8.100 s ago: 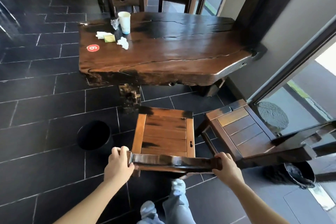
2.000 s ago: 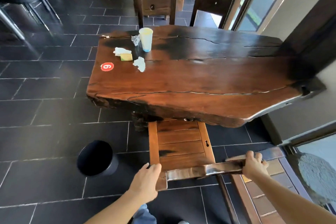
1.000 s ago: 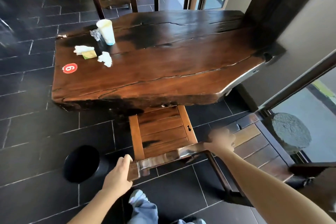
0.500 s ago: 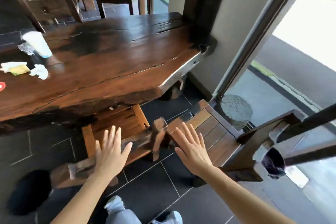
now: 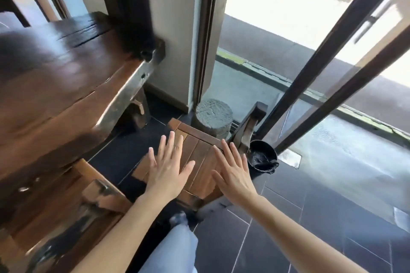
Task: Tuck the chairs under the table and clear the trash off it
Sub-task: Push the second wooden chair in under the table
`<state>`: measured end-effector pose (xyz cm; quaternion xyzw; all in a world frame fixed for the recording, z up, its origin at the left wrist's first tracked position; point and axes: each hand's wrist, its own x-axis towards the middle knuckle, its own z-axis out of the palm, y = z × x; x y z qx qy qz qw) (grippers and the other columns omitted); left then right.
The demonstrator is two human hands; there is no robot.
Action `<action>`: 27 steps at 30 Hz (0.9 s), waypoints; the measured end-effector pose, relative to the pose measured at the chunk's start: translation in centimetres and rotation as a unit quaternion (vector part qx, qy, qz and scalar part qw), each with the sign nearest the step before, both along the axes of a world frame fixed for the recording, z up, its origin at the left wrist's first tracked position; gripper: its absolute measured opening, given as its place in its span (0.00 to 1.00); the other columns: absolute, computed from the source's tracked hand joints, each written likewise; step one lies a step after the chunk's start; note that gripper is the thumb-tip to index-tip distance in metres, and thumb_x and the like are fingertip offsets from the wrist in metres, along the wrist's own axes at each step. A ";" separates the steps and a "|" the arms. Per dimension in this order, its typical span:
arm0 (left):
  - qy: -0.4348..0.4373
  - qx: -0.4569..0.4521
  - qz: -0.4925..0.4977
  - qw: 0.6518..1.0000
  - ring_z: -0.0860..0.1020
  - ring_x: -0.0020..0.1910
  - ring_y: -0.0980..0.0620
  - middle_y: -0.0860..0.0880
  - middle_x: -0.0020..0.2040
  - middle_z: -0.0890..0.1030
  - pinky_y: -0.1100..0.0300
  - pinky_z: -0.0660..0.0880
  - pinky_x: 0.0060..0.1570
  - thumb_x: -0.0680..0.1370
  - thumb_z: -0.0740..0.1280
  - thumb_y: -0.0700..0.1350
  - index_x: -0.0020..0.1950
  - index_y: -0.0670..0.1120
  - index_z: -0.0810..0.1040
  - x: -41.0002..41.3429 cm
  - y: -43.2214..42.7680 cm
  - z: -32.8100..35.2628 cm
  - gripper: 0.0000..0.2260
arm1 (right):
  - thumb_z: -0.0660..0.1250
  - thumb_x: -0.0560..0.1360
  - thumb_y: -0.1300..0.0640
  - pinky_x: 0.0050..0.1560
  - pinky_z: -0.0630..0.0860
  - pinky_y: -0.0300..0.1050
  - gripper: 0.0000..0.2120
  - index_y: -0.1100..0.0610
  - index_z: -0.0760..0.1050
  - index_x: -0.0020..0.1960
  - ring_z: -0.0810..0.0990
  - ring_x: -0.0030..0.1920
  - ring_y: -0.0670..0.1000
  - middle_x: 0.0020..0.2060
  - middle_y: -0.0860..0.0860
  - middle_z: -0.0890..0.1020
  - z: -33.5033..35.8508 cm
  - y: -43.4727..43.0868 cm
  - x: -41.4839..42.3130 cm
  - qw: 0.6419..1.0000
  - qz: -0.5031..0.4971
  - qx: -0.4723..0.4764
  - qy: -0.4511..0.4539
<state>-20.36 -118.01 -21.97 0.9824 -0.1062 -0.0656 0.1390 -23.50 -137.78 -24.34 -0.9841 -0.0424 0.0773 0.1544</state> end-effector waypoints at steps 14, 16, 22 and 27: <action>0.048 -0.032 -0.049 0.997 0.31 0.73 0.50 0.50 0.74 0.31 0.44 0.33 0.71 0.72 0.38 0.66 0.74 0.52 0.33 14.3 -10.9 -0.8 0.35 | 0.51 0.79 0.41 0.75 0.37 0.57 0.30 0.42 0.43 0.77 0.32 0.75 0.46 0.74 0.41 0.36 0.0 -9.1 13.6 0.997 -0.073 -0.007 0.001; 0.051 -0.039 -0.047 0.997 0.30 0.73 0.50 0.50 0.74 0.30 0.44 0.32 0.70 0.70 0.35 0.67 0.72 0.52 0.30 14.7 -11.9 -1.1 0.35 | 0.53 0.80 0.43 0.75 0.37 0.57 0.30 0.42 0.44 0.77 0.33 0.75 0.47 0.74 0.41 0.36 -0.3 -10.0 14.4 0.997 -0.081 0.000 0.003; 0.095 -0.024 0.020 0.995 0.29 0.71 0.50 0.48 0.75 0.32 0.45 0.31 0.68 0.71 0.37 0.66 0.74 0.51 0.34 14.7 -13.4 -2.4 0.36 | 0.54 0.80 0.44 0.76 0.40 0.59 0.30 0.44 0.45 0.77 0.33 0.76 0.48 0.77 0.45 0.39 -2.8 -11.8 17.5 0.999 -0.021 0.002 0.033; 0.094 -0.032 0.126 0.987 0.29 0.71 0.51 0.50 0.75 0.32 0.46 0.30 0.68 0.77 0.45 0.63 0.75 0.50 0.35 14.0 -15.3 -2.9 0.33 | 0.53 0.81 0.44 0.75 0.37 0.58 0.29 0.45 0.46 0.77 0.34 0.76 0.49 0.78 0.47 0.41 -4.0 -12.1 20.5 0.994 0.099 0.014 0.044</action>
